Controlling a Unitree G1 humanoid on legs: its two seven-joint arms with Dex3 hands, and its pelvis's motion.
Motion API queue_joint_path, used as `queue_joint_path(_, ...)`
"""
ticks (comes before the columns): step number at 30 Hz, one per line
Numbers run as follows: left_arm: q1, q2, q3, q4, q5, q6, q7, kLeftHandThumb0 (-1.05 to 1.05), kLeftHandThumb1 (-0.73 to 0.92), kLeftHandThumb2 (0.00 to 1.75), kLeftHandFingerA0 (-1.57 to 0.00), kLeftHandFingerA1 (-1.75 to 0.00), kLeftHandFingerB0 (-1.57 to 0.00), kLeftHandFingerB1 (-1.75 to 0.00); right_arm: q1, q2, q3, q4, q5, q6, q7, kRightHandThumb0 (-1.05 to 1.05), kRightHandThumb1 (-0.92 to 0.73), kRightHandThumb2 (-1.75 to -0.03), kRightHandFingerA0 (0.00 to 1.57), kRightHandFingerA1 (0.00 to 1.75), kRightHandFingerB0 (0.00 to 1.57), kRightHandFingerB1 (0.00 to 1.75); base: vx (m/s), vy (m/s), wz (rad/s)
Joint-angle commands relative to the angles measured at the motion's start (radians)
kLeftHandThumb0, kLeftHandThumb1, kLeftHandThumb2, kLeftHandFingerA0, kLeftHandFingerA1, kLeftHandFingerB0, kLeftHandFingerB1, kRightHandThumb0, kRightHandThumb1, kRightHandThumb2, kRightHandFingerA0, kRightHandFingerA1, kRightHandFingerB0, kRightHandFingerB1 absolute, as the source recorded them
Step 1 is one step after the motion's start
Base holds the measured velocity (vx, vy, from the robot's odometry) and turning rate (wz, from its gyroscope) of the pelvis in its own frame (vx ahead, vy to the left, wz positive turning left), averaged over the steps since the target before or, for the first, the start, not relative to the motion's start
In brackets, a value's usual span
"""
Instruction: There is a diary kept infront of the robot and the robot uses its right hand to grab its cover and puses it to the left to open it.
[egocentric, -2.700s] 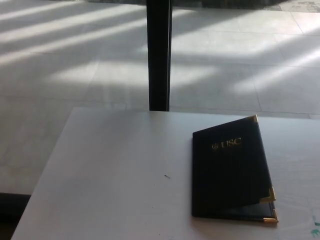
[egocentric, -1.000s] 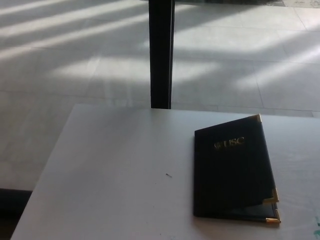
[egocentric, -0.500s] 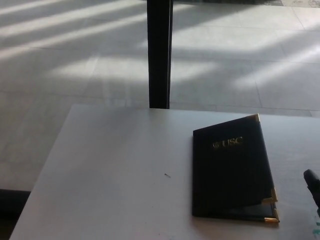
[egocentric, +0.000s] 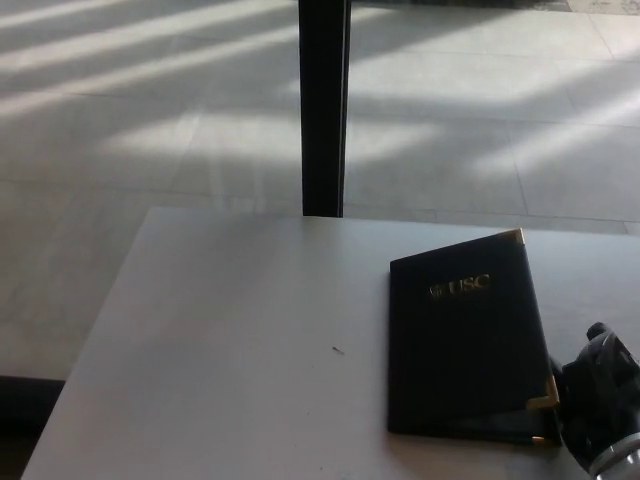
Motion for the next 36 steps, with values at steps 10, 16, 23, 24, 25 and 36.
queue_joint_path(10,0.002,0.021,-0.004,-0.005,-0.033,0.002,0.002,-1.05,0.92,1.14,-0.26,-1.75,-0.16,-1.52,0.050,0.092,0.022,-0.024,0.015,-0.036,-0.045,-0.79,-0.92,-0.82,0.18,0.41,0.12,0.37,0.00,0.000,0.00)
queue_joint_path(16,0.010,0.015,-0.015,-0.011,-0.027,-0.011,-0.003,-1.05,0.92,1.13,-0.24,-1.75,-0.13,-1.51,0.065,0.146,0.092,-0.087,0.021,-0.019,-0.071,-0.82,-0.92,-0.79,0.24,0.42,0.17,0.38,0.00,0.000,0.00)
queue_joint_path(23,0.002,0.026,-0.019,-0.004,-0.029,-0.006,0.009,-1.05,0.82,1.53,-0.42,-1.44,-0.23,-1.26,0.074,0.157,0.285,-0.166,-0.048,-0.014,-0.080,-0.81,-0.92,-0.82,0.25,0.44,0.17,0.40,0.00,0.000,0.00)
queue_joint_path(24,0.001,0.027,-0.021,-0.004,-0.028,-0.005,0.007,-1.05,0.82,1.51,-0.40,-1.41,-0.21,-1.23,0.068,0.150,0.304,-0.172,-0.053,-0.012,-0.088,-0.80,-0.92,-0.82,0.26,0.44,0.17,0.40,0.00,0.000,0.00)
queue_joint_path(25,0.000,0.028,-0.020,-0.002,-0.029,-0.004,0.007,-1.05,0.92,1.13,-0.23,-1.75,-0.16,-1.54,0.067,0.143,0.323,-0.178,-0.058,-0.015,-0.082,-0.80,-0.92,-0.82,0.24,0.44,0.16,0.40,0.00,0.000,0.00)
queue_joint_path(36,-0.002,0.032,-0.027,-0.011,-0.032,-0.003,0.013,-1.05,0.92,1.15,-0.26,-1.74,-0.17,-1.53,0.162,0.175,0.392,-0.177,0.011,-0.015,-0.132,-0.80,-0.92,-0.83,0.20,0.44,0.13,0.39,0.00,0.000,0.00)
